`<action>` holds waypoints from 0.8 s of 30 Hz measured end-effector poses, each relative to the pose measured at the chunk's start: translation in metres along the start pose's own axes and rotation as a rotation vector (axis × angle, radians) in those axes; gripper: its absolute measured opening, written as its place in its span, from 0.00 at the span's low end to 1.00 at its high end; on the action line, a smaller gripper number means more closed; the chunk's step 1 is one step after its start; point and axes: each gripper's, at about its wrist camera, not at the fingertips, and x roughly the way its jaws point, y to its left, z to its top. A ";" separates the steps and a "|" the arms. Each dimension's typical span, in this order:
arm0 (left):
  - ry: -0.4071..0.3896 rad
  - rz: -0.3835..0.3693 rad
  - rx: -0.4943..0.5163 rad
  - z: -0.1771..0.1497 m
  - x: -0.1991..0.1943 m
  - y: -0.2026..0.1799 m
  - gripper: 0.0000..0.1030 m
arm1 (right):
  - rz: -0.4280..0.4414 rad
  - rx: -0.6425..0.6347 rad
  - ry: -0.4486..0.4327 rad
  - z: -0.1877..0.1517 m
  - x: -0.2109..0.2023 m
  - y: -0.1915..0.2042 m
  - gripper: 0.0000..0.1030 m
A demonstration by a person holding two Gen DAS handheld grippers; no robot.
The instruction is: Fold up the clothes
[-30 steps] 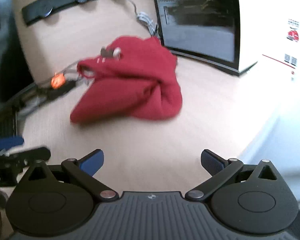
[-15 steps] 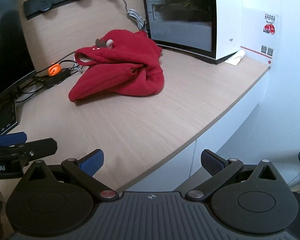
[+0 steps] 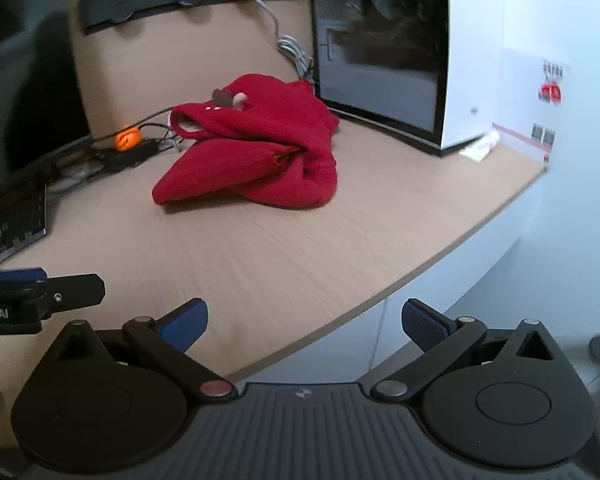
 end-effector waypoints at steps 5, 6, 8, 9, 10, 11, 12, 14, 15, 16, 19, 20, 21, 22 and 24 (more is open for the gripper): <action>-0.001 -0.029 0.042 -0.003 0.002 -0.006 1.00 | 0.005 0.007 0.000 -0.009 -0.001 0.001 1.00; 0.005 -0.033 0.050 -0.004 0.003 -0.008 1.00 | 0.007 0.021 0.004 -0.010 -0.001 0.000 1.00; 0.013 -0.040 0.067 -0.005 0.003 -0.009 1.00 | 0.011 0.047 0.013 -0.012 0.000 -0.002 1.00; 0.011 -0.042 0.072 -0.005 0.003 -0.009 1.00 | 0.009 0.052 0.013 -0.013 0.000 -0.001 1.00; 0.008 -0.043 0.075 -0.005 0.002 -0.009 1.00 | 0.007 0.056 0.014 -0.013 -0.001 -0.001 1.00; 0.009 -0.046 0.077 -0.005 0.002 -0.009 1.00 | 0.005 0.061 0.014 -0.013 -0.001 -0.001 1.00; 0.011 -0.050 0.079 -0.005 0.002 -0.009 1.00 | 0.003 0.066 0.014 -0.014 -0.001 0.000 1.00; 0.015 -0.057 0.082 -0.006 0.002 -0.009 1.00 | -0.001 0.075 0.015 -0.014 -0.002 0.000 1.00; 0.017 -0.061 0.084 -0.006 0.002 -0.008 1.00 | -0.003 0.073 0.017 -0.015 -0.002 0.002 1.00; 0.018 -0.066 0.086 -0.006 0.002 -0.008 1.00 | -0.005 0.071 0.016 -0.015 -0.002 0.003 1.00; 0.019 -0.083 0.095 -0.007 0.001 -0.007 1.00 | -0.011 0.067 0.017 -0.015 -0.003 0.006 1.00; 0.018 -0.087 0.098 -0.007 0.001 -0.007 1.00 | -0.013 0.066 0.019 -0.015 -0.003 0.007 1.00; 0.018 -0.092 0.100 -0.008 0.001 -0.008 1.00 | -0.015 0.065 0.021 -0.015 -0.003 0.008 1.00; 0.017 -0.097 0.102 -0.008 0.000 -0.008 1.00 | -0.017 0.064 0.022 -0.016 -0.003 0.008 1.00; 0.020 -0.108 0.101 -0.008 0.001 -0.007 1.00 | -0.023 0.062 0.026 -0.016 -0.003 0.009 1.00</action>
